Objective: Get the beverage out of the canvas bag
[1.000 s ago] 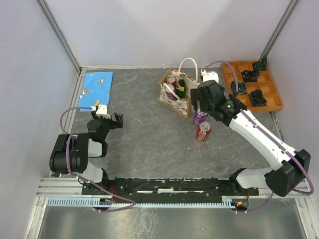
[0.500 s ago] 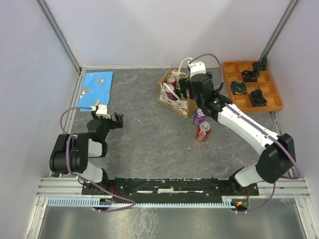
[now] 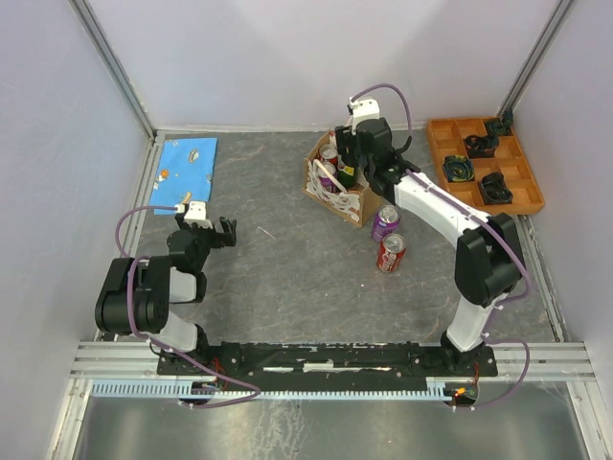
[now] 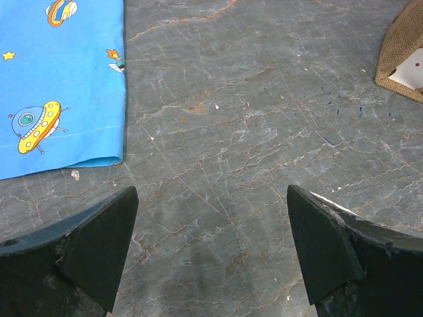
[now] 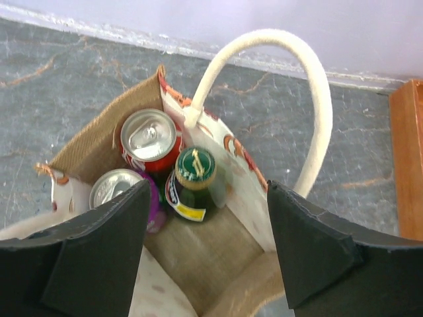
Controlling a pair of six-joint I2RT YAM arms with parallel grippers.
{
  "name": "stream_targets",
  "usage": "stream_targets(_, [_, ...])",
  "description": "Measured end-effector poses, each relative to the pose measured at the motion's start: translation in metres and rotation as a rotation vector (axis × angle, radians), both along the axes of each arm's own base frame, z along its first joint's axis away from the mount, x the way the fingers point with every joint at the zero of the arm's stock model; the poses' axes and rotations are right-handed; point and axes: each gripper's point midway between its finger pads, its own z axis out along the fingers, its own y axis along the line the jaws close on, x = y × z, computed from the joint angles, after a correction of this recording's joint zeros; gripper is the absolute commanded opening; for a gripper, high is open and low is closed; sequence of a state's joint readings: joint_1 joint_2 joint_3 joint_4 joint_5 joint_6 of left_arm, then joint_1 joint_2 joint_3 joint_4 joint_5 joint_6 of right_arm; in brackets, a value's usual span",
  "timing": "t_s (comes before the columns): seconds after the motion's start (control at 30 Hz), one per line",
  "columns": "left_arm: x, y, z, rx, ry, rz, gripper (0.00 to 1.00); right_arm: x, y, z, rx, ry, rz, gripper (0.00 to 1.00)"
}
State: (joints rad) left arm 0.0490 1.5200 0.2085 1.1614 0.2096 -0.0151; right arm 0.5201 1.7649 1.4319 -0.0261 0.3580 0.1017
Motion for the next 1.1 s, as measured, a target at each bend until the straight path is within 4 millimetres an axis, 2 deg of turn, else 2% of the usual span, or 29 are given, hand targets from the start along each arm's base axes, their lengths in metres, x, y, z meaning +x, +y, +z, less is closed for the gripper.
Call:
stream_targets(0.17, [0.0, 0.0, 0.0, 0.0, 0.0, 0.0, 0.99, 0.027, 0.004, 0.003, 0.049, -0.018, 0.009, 0.76])
stream_targets(0.3, [0.0, 0.0, 0.0, 0.0, 0.0, 0.0, 0.99, 0.037, 0.008, -0.001, 0.073, -0.016, 0.021, 0.75])
stream_targets(0.5, [0.0, 0.0, 0.0, 0.0, 0.0, 0.0, 0.99, 0.037, 0.018, -0.011, 0.104, 0.011, 0.052, 0.74])
stream_targets(0.83, [0.0, 0.0, 0.0, 0.0, 0.0, 0.0, 0.99, 0.037, 0.023, -0.013, 0.125, 0.02, 0.066, 0.7])
stream_targets(1.1, [0.0, 0.0, 0.0, 0.0, 0.0, 0.0, 0.99, 0.046, 0.027, -0.04, 0.105, 0.055, 0.062, 0.62])
